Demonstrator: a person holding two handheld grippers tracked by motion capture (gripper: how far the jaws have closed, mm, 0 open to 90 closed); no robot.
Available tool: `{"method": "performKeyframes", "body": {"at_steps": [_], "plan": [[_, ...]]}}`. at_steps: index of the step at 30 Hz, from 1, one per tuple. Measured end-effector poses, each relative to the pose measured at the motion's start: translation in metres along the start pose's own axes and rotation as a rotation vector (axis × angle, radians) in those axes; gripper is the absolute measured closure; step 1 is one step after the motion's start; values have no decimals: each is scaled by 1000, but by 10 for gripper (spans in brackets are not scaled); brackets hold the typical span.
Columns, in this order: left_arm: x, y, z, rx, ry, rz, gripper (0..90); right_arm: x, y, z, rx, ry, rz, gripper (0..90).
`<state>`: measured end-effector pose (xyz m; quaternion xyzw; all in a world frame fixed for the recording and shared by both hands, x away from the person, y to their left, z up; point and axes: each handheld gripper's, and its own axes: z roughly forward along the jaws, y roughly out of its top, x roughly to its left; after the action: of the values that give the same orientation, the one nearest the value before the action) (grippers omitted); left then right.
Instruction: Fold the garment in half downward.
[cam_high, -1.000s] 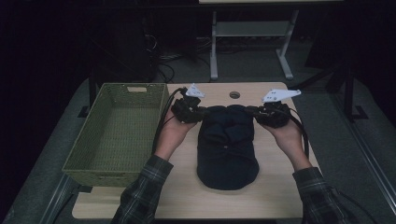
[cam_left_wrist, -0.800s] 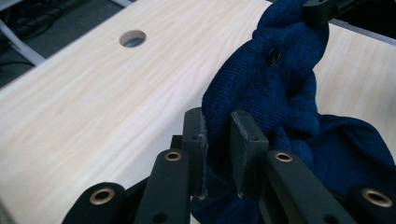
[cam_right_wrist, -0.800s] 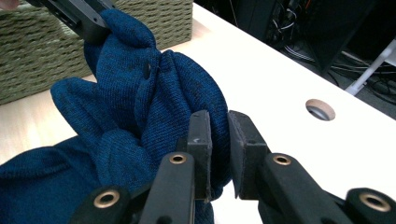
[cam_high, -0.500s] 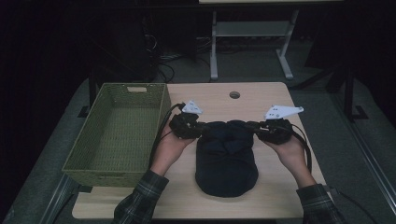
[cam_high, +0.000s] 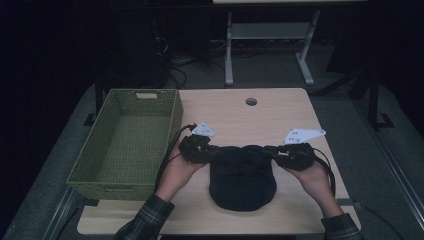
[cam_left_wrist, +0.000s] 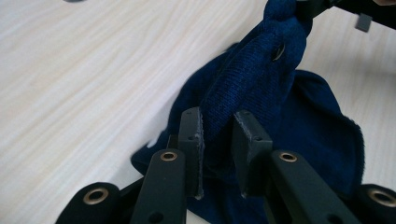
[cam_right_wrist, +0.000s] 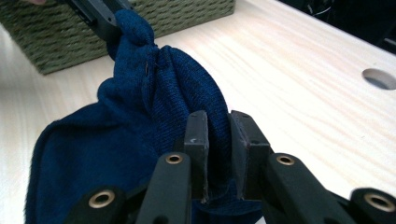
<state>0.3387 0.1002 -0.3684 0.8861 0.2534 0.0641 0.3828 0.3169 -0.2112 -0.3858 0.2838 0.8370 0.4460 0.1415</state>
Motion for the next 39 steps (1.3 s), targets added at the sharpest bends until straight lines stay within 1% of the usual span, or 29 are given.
{"method": "performKeyframes", "body": {"at_steps": [1,4,8,11,12,13,14,15,17,20,22,24,26,28,30,34,36,39], "plan": [[-1,-2,0,10,-3,6,743,2,-2,0,5,4,-1,761],[-7,-7,2,20,-24,16,743,7,-8,-2,17,12,1,753],[-16,-15,4,31,-46,12,742,14,-17,-3,32,39,3,729],[-22,-21,5,40,-58,24,740,19,-24,-3,42,57,3,729],[-24,-23,5,46,-61,22,739,21,-26,-3,47,60,8,728],[-27,-25,5,54,-67,25,737,22,-29,-3,48,66,3,728],[-29,-27,6,53,-70,24,735,25,-31,-3,55,69,10,728],[-31,-29,6,59,-77,28,732,26,-34,-3,56,71,4,728],[-35,-34,8,61,-89,18,727,30,-39,-3,66,77,11,724],[-39,-40,11,79,-104,21,725,35,-48,-3,78,93,22,720],[-42,-44,14,95,-113,22,721,37,-53,-3,82,100,20,712],[-46,-48,18,104,-125,14,716,39,-58,-3,88,112,31,706],[-49,-51,20,120,-133,18,708,41,-63,-3,91,123,39,699],[-51,-52,20,122,-133,20,696,43,-67,-4,93,127,42,687],[-51,-51,15,112,-134,21,680,45,-68,-7,86,131,40,663],[-49,-46,-2,63,-137,2,651,44,-67,-15,66,121,52,625],[-46,-44,-9,42,-130,-9,644,42,-68,-20,61,111,67,618],[-41,-44,-18,19,-110,-21,644,39,-71,-26,62,93,67,612]]}}
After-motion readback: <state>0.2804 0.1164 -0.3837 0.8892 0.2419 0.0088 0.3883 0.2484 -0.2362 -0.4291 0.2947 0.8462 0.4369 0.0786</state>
